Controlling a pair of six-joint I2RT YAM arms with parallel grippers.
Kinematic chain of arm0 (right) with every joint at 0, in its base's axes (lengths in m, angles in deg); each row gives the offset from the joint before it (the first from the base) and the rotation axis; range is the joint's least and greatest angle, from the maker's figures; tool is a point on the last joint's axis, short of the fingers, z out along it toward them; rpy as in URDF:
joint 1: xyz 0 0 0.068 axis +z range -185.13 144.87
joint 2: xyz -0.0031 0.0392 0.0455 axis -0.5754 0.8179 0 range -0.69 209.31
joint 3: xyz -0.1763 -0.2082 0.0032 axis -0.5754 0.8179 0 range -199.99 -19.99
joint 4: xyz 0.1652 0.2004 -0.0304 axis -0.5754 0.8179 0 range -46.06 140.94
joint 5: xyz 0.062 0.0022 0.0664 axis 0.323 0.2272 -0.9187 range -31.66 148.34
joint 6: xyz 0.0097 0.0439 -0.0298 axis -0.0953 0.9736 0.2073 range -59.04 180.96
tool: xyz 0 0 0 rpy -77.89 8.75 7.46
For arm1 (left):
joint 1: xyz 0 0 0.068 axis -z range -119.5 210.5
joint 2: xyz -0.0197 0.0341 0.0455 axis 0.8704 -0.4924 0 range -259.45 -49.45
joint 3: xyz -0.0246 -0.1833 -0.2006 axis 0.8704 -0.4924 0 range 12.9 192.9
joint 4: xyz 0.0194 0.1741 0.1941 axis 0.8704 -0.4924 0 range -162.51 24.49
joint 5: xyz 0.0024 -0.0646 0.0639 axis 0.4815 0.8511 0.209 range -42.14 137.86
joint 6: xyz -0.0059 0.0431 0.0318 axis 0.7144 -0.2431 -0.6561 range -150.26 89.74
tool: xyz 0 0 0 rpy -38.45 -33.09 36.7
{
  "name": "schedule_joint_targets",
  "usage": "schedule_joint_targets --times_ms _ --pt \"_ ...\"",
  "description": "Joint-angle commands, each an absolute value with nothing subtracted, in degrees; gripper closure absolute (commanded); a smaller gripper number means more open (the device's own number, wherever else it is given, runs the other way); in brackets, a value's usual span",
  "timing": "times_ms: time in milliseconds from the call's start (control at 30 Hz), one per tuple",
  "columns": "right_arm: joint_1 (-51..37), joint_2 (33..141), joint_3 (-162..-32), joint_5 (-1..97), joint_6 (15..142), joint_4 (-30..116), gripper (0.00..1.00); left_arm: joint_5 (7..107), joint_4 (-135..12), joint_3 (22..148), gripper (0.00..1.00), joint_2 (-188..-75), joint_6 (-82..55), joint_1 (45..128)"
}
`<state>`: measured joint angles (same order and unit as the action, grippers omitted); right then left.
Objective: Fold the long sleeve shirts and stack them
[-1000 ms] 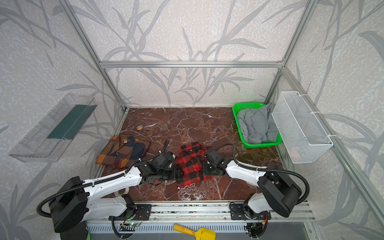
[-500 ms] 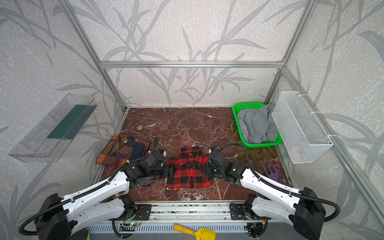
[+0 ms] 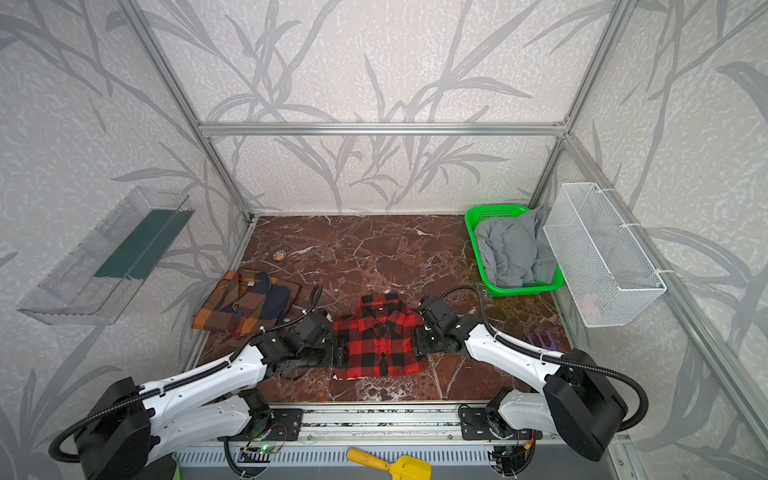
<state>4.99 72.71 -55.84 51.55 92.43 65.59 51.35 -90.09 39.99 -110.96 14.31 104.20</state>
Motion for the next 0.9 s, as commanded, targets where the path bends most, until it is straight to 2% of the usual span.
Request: schedule_joint_targets --times_ms 0,167,267,567,633,700,767,867 --pt "4.1 74.9 -55.4 49.7 90.4 62.2 0.33 52.8 -84.2 37.8 0.09 -112.7 14.4 103.9" --pt "3.6 78.1 -54.3 47.2 91.0 58.8 0.34 55.7 -75.9 34.8 0.1 -116.1 15.9 103.8" --pt "3.6 79.5 -53.3 45.4 91.9 56.6 0.36 57.5 -72.8 34.0 0.15 -118.6 16.5 103.8" --pt "3.6 80.6 -51.0 42.2 94.1 52.8 0.43 59.4 -67.9 32.4 0.33 -123.9 16.5 103.8" --pt "3.6 80.4 -50.6 42.2 94.3 52.5 0.45 59.3 -67.3 32.1 0.41 -124.6 16.5 103.8" --pt "3.7 80.4 -50.7 42.2 94.3 52.4 0.5 59.2 -66.6 32.0 0.54 -125.4 16.6 103.8" --pt "3.6 80.6 -50.7 42.1 94.4 52.5 0.57 59.1 -66.3 32.2 0.57 -126.1 16.5 103.7" --pt "3.8 80.5 -50.3 41.3 95.1 51.4 0.74 58.9 -67.1 33.6 0.73 -126.4 16.4 103.8"
